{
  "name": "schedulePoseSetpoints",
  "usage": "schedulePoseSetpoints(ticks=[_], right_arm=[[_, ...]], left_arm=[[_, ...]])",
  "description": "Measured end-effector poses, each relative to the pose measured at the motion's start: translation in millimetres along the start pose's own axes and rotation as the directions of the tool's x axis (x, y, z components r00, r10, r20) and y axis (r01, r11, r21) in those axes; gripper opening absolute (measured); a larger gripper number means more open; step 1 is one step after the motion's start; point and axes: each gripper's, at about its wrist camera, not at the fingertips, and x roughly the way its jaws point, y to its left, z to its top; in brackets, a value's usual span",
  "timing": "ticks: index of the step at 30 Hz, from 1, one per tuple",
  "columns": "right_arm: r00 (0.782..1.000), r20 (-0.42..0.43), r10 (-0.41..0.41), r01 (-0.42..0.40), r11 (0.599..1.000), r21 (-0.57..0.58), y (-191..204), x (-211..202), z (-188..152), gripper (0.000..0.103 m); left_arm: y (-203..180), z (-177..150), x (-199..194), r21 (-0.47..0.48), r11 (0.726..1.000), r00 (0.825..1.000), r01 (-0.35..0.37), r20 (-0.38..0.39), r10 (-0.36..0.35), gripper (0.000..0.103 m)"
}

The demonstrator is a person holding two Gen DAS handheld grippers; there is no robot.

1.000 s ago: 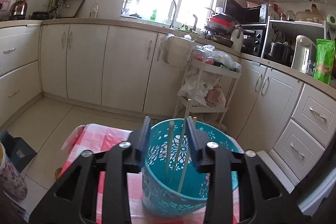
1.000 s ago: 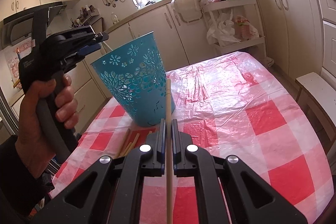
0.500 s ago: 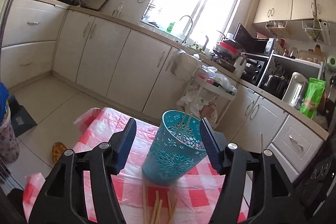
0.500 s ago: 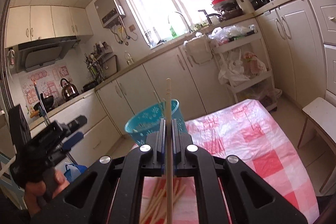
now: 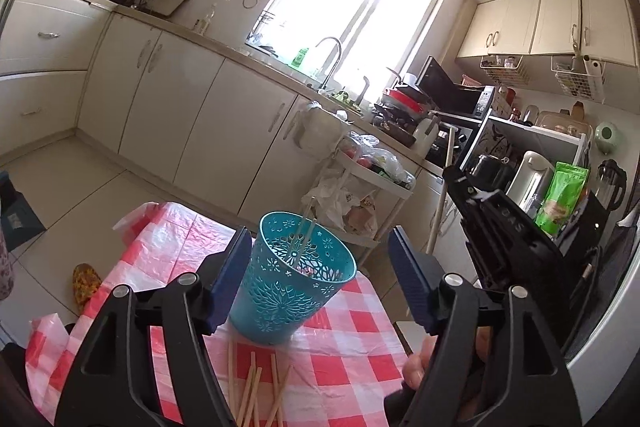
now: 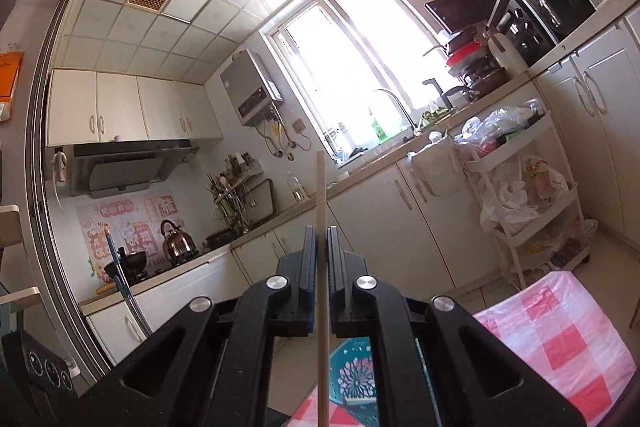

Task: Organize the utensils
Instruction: 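Carry the held chopstick over the teal bin and open the right tool, then lower both tools to the chopsticks on the cloth and grasp one with the right tool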

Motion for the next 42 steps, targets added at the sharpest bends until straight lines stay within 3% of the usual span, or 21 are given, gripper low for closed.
schedulePoseSetpoints(ticks=[13,19,21,24,27,32,35,38,39,42], right_arm=[[1.000,0.009,0.029,-0.028,0.999,-0.027,-15.0,65.3,-14.1,0.006],[0.995,-0.097,-0.035,0.026,0.996,-0.087,-38.9,83.4,-55.1,0.006],[0.990,-0.130,-0.053,0.041,0.995,-0.094,-45.8,83.4,-64.6,0.008],[0.984,-0.165,-0.073,0.054,0.992,-0.117,-48.0,75.5,-69.6,0.020],[0.978,-0.193,-0.081,0.055,0.989,-0.135,-44.0,58.8,-67.1,0.021],[0.953,-0.282,-0.114,0.079,0.988,-0.133,-40.0,5.7,-66.8,0.035],[0.905,-0.394,-0.161,0.099,0.980,-0.173,-37.3,-25.6,-86.2,0.039],[0.805,-0.549,-0.225,0.110,0.966,-0.234,-35.9,-41.2,-116.9,0.039],[0.765,-0.595,-0.245,0.113,0.962,-0.250,-36.7,-45.0,-129.2,0.039],[0.677,-0.682,-0.276,0.117,0.956,-0.270,-40.7,-44.1,-155.1,0.039]], left_arm=[[6.2,1.8,26.2,-0.033,0.999,1.000,0.008,-0.027,-0.009,0.067],[7.2,-6.8,42.4,-0.015,1.000,0.998,0.004,-0.070,-0.005,0.068],[7.2,-8.9,40.5,-0.017,1.000,0.997,0.003,-0.072,-0.004,0.068],[5.9,-8.0,33.4,-0.010,1.000,0.998,0.002,-0.067,-0.003,0.068],[8.7,-3.2,22.9,-0.012,1.000,0.999,-0.004,-0.053,0.003,0.069],[15.9,2.6,1.4,-0.004,0.999,0.998,-0.048,-0.034,0.048,0.071],[23.7,-0.3,-6.4,0.005,0.996,0.995,-0.088,-0.053,0.088,0.071],[33.4,-10.9,-7.1,0.034,0.990,0.984,-0.136,-0.115,0.139,0.071],[37.1,-17.2,-5.7,0.050,0.987,0.976,-0.156,-0.147,0.161,0.071],[44.9,-37.0,2.8,0.108,0.975,0.943,-0.194,-0.252,0.216,0.071]])
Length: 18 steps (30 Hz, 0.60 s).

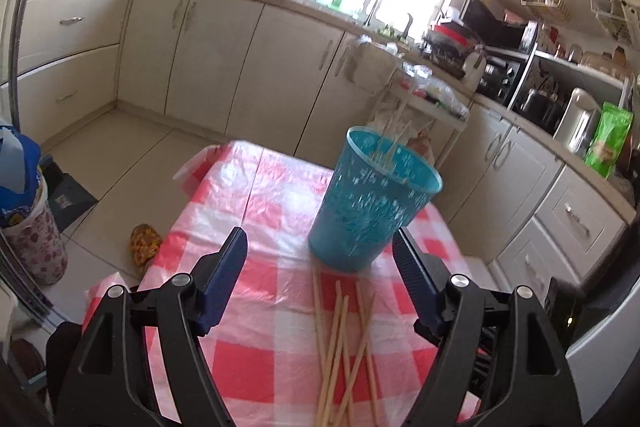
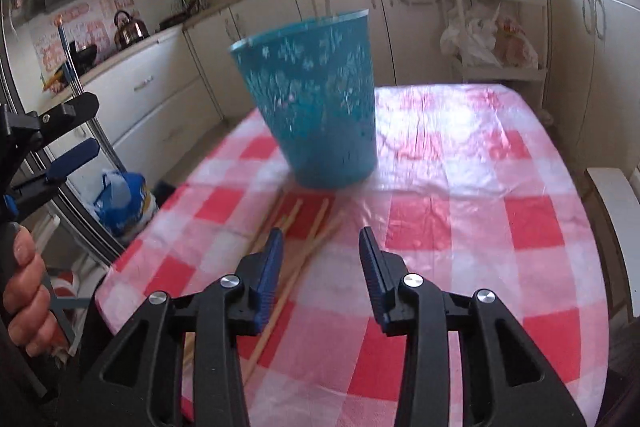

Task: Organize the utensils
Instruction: 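Lower both tools to the chopsticks on the cloth and grasp one with the right tool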

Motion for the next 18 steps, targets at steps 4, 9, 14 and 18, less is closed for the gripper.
schedulePoseSetpoints(ticks=[4,9,14,18], right_arm=[[0.995,-0.094,-0.036,0.035,0.999,-0.014,8.6,24.0,-6.0,0.039],[0.992,-0.113,-0.061,0.057,0.998,-0.038,14.4,26.4,-10.0,0.038],[0.991,-0.112,-0.072,0.067,0.997,-0.046,3.9,15.0,-21.0,0.039],[0.991,-0.115,-0.064,0.064,0.998,-0.003,-6.1,12.2,-26.0,0.039]], left_arm=[[3.6,-23.8,24.6,0.083,0.996,0.988,-0.038,-0.147,0.049,0.071],[-5.7,-46.0,50.5,0.203,0.979,0.963,0.006,-0.267,0.049,0.071],[-24.0,-59.0,70.1,0.308,0.950,0.944,0.049,-0.326,0.057,0.052],[-31.5,-67.7,78.7,0.335,0.940,0.931,0.070,-0.360,0.059,0.038]])
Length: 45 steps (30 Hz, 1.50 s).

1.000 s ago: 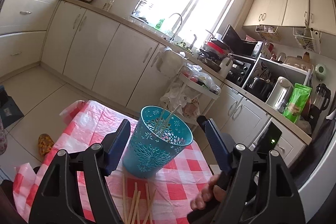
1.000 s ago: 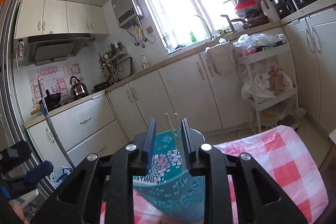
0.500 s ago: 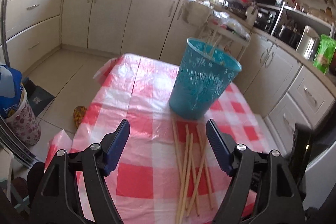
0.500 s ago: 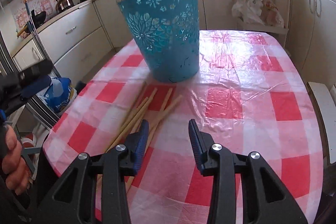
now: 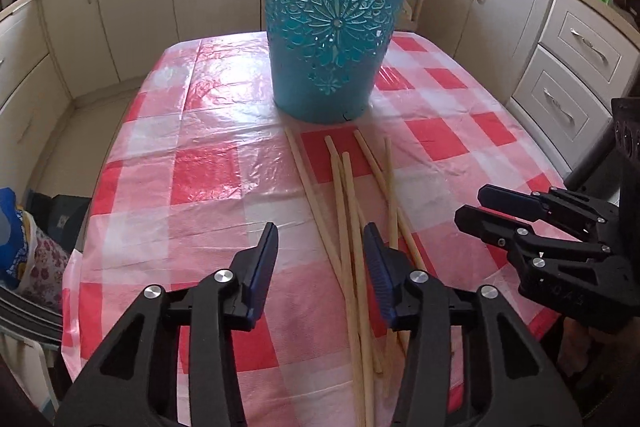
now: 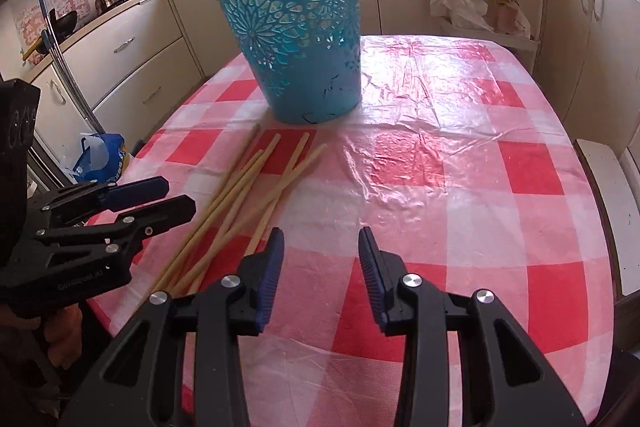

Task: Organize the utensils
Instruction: 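Lower both tools to the chopsticks on the cloth and grasp one with the right tool, then grasp a chopstick with the left tool while the right tool holds its chopstick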

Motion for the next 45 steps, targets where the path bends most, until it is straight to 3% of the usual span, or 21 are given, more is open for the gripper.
schedulePoseSetpoints(ticks=[11,17,31,33,35,38,45], right_arm=[[1.000,-0.003,0.017,-0.017,1.000,0.022,0.0,3.4,-5.0,0.043],[0.999,-0.013,0.032,-0.032,0.999,0.015,6.3,7.1,-0.2,0.043],[0.996,-0.080,0.050,-0.049,0.999,0.004,29.6,43.8,27.2,0.043],[0.996,-0.081,0.040,-0.040,0.999,-0.002,30.0,47.4,31.0,0.040],[0.996,-0.085,0.038,-0.038,0.999,-0.004,29.2,49.9,33.6,0.024],[0.995,-0.093,0.044,-0.045,0.999,-0.009,26.1,51.2,34.3,0.008],[0.994,-0.089,0.058,-0.056,0.998,0.030,10.3,43.6,29.4,0.006]], left_arm=[[-12.8,2.1,16.4,0.060,0.998,0.999,-0.002,-0.044,0.005,0.033],[8.7,1.0,23.0,-0.051,0.999,0.999,0.013,-0.048,-0.016,0.021],[34.9,0.8,22.4,-0.170,0.983,0.996,0.076,-0.033,-0.083,0.020],[36.0,1.1,23.0,-0.173,0.982,0.996,0.080,-0.031,-0.086,0.020],[36.5,1.2,23.3,-0.172,0.982,0.996,0.079,-0.030,-0.085,0.020],[36.7,1.8,23.3,-0.173,0.982,0.996,0.075,-0.030,-0.082,0.020],[37.1,3.7,23.6,-0.172,0.983,0.997,0.058,-0.038,-0.065,0.020]])
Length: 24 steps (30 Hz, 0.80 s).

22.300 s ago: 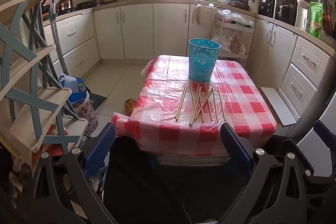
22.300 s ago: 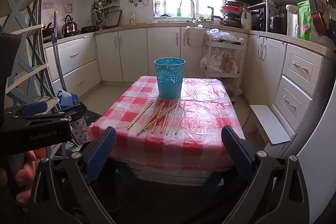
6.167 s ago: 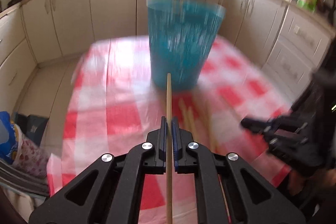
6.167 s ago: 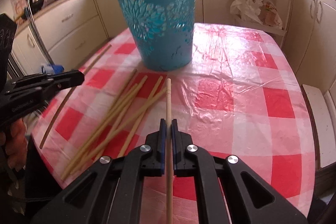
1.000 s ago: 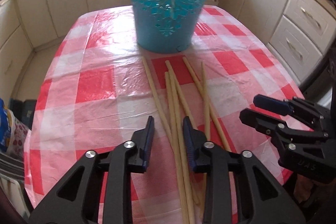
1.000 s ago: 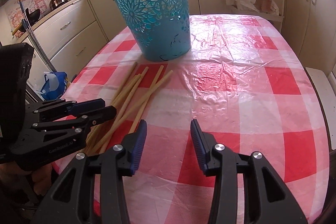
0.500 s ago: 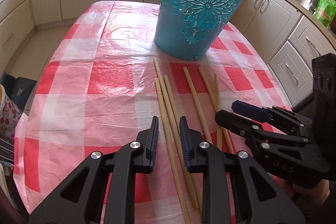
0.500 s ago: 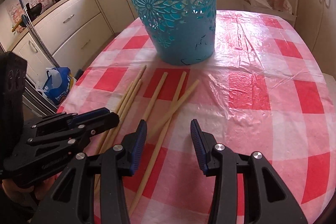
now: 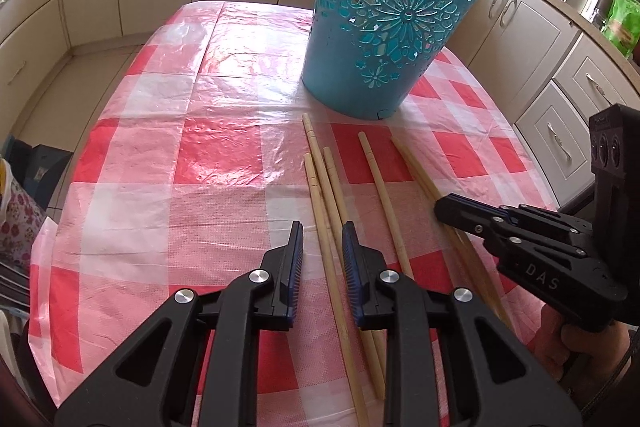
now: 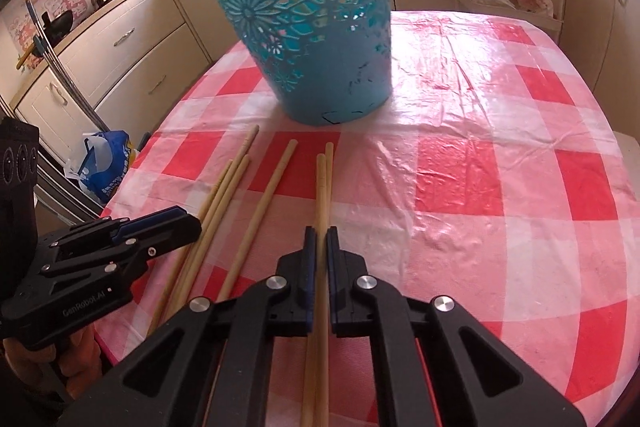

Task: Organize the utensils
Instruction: 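Grasp a chopstick with the left tool while the right tool holds its chopstick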

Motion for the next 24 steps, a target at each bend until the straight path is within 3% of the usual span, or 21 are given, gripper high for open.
schedulePoseSetpoints(ticks=[18,24], right_arm=[[0.997,0.016,0.072,-0.073,0.993,0.088,-21.5,-12.3,-4.4,0.006],[0.998,0.024,0.055,-0.057,0.994,0.091,-25.7,-16.7,-3.3,0.006]], left_arm=[[-2.5,1.1,1.7,0.015,0.999,0.999,-0.041,-0.005,0.041,0.020],[-6.4,2.5,3.9,0.049,0.996,0.997,-0.070,-0.010,0.070,0.020]])
